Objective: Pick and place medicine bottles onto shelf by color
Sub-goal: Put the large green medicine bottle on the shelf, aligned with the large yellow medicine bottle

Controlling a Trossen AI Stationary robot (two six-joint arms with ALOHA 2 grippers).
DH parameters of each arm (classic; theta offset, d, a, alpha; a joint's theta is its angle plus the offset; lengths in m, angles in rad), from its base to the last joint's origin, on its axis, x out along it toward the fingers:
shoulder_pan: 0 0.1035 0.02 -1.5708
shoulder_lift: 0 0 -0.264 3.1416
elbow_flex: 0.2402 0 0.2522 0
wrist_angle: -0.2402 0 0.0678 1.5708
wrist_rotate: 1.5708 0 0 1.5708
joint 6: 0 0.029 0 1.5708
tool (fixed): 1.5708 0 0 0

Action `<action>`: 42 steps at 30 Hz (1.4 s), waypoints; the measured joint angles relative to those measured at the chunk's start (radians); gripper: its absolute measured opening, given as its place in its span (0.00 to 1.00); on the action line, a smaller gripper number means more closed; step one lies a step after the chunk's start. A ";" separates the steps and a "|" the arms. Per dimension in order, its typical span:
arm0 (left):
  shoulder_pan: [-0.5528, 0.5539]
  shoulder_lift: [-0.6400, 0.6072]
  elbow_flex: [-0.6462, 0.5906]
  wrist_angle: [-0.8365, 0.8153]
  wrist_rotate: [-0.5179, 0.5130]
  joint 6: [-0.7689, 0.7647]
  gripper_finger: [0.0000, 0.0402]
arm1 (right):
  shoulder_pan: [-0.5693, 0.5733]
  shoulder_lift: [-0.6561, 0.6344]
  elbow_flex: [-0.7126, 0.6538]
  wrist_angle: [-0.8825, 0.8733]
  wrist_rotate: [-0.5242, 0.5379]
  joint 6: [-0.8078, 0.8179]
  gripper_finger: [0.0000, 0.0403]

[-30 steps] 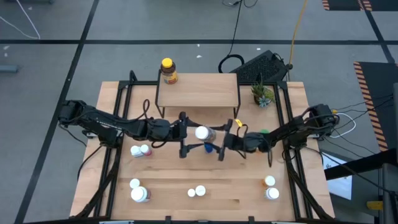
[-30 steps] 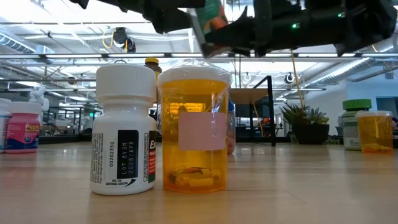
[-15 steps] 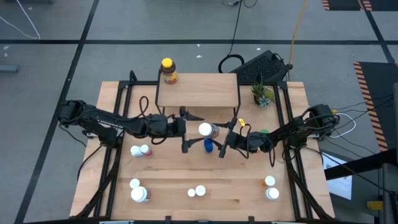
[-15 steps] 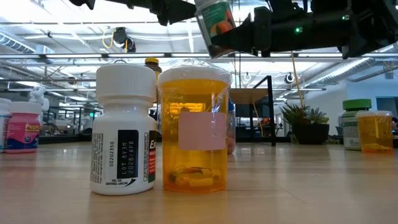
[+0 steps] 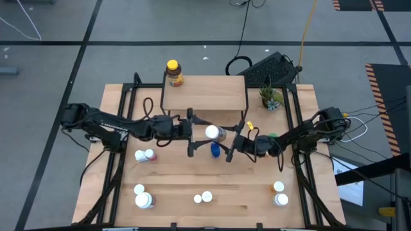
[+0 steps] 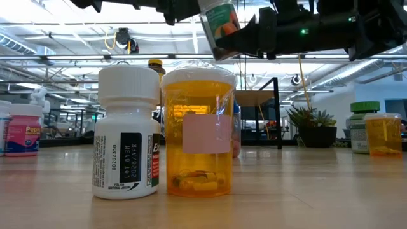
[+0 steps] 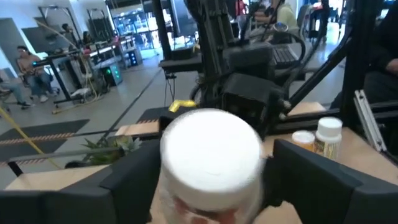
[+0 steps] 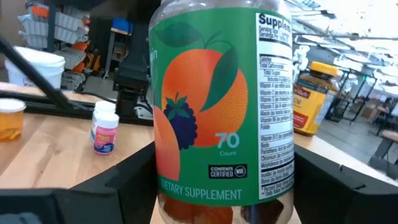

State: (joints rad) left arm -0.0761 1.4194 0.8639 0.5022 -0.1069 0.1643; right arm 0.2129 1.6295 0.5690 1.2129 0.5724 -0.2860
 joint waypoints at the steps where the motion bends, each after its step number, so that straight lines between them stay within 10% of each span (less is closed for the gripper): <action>1: 0.000 0.001 0.000 -0.003 -0.006 0.003 0.73 | -0.004 0.000 0.000 -0.009 -0.001 0.014 0.70; 34: 0.017 0.048 0.001 -0.010 -0.049 -0.055 0.59 | -0.016 0.000 -0.002 -0.045 -0.026 0.065 0.71; 42: 0.019 -0.055 0.000 -0.198 -0.109 -0.053 0.58 | 0.004 -0.036 0.003 -0.090 -0.027 0.022 0.83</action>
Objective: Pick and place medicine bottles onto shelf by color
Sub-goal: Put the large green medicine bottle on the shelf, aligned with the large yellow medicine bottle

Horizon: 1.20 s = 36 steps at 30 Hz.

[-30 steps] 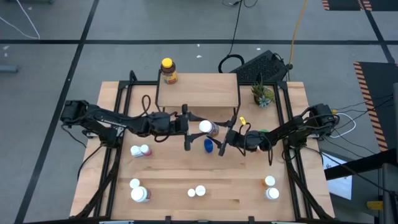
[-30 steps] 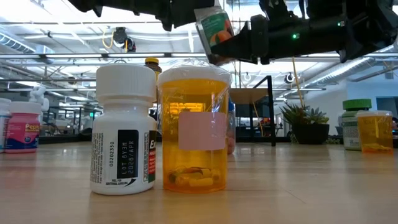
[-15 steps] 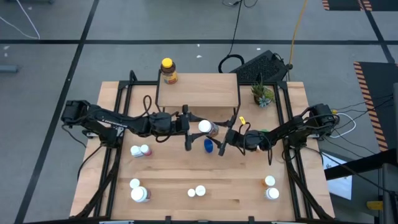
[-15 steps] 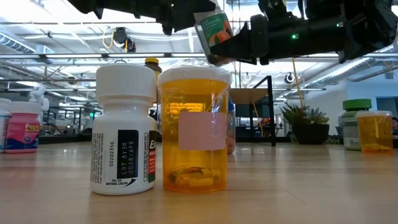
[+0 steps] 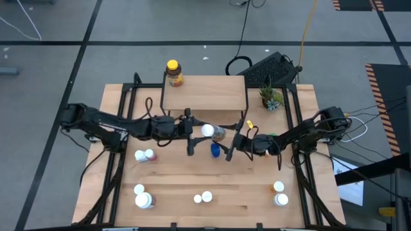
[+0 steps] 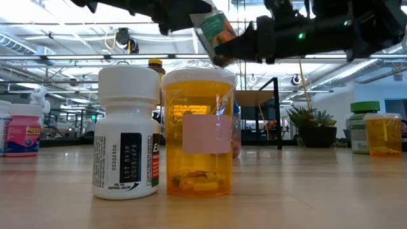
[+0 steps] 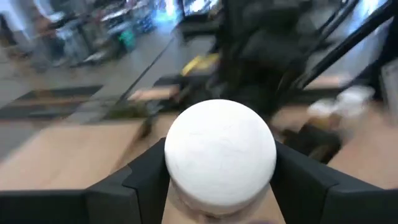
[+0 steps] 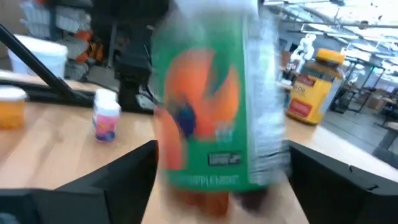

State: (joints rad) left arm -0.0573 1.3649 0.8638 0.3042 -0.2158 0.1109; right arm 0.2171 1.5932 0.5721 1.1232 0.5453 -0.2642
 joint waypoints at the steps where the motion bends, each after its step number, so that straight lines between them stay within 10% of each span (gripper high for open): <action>1: 0.006 -0.034 -0.004 -0.055 -0.018 0.002 0.58 | 0.007 -0.015 0.000 0.000 -0.001 -0.004 0.86; 14: 0.212 -0.345 0.105 -0.564 -0.126 0.042 0.58 | 0.008 -0.130 -0.002 -0.124 0.000 0.080 0.91; 36: 0.665 -0.213 0.111 -0.643 0.132 0.017 0.64 | -0.020 -0.129 -0.003 -0.183 -0.001 0.112 0.91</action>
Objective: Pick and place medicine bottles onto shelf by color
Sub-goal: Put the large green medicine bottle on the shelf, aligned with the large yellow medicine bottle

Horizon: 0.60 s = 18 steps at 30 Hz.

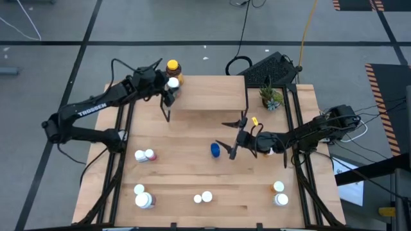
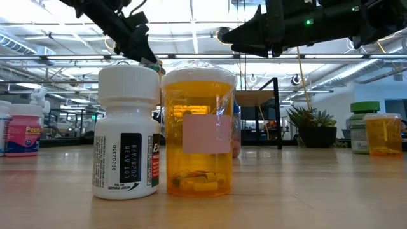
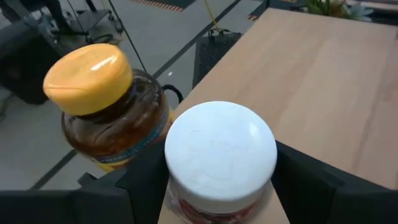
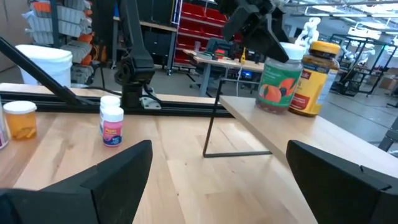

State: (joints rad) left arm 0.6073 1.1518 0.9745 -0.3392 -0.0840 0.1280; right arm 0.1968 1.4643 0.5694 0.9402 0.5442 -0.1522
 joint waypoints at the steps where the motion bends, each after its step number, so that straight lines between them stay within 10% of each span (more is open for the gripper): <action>1: 0.008 0.006 0.000 0.004 0.011 -0.011 0.64 | -0.001 0.000 0.000 -0.004 0.000 0.006 0.91; 18: 0.027 0.018 -0.002 0.018 0.033 -0.023 0.84 | -0.005 0.000 0.000 -0.012 -0.025 0.021 0.91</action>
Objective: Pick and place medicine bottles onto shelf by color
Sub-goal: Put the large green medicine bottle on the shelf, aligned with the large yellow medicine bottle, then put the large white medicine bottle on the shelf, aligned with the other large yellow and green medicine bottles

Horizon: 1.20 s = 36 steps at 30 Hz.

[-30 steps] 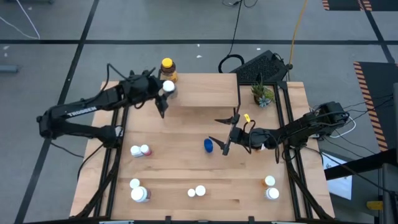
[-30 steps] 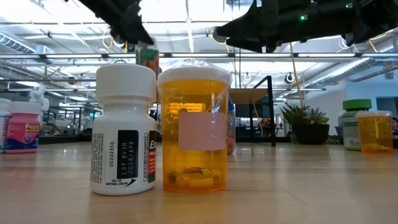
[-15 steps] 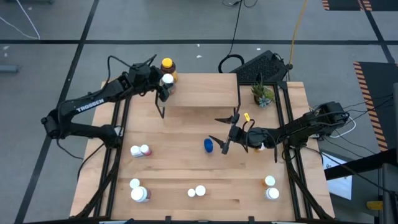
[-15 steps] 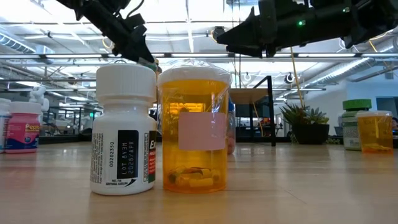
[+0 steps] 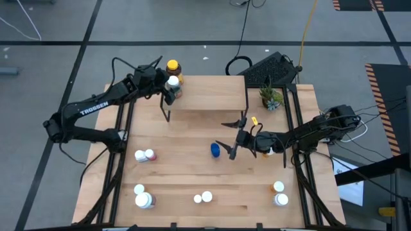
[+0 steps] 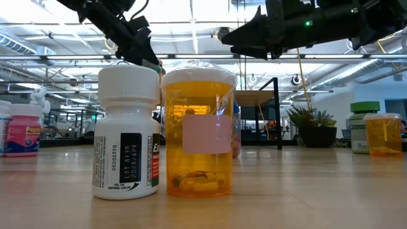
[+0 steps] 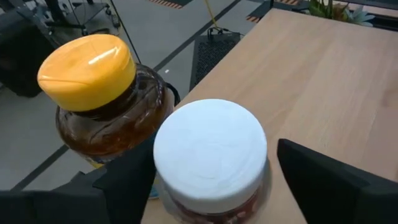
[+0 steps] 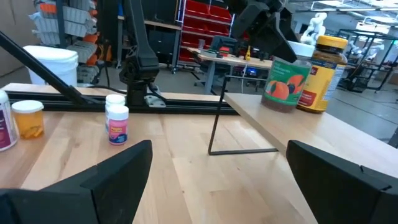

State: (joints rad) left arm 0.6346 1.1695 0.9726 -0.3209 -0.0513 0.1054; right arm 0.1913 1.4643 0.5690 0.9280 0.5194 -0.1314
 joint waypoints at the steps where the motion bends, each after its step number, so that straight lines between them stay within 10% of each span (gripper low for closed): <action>1: 0.000 -0.003 0.000 -0.003 0.000 -0.002 0.86 | 0.000 0.000 0.000 -0.002 0.000 0.000 0.91; 16: -0.059 -0.215 0.120 -0.429 -0.154 -0.165 0.99 | 0.000 0.000 0.000 -0.083 -0.001 0.028 0.91; 22: -0.154 -0.235 0.113 -0.698 -0.342 -0.364 0.99 | 0.000 0.000 0.000 -0.081 -0.176 0.068 0.91; 30: -0.421 -0.235 0.108 -1.000 -0.368 -0.683 0.99 | 0.000 0.000 0.000 -0.094 -0.235 0.092 0.91; 36: -0.676 -0.227 0.000 -0.992 -0.196 -0.884 0.99 | -0.001 0.000 0.000 -0.107 -0.235 0.093 0.91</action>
State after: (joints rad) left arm -0.0417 0.9423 0.9726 -1.3129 -0.2477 -0.7787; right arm 0.1907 1.4647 0.5686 0.8213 0.2844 -0.0383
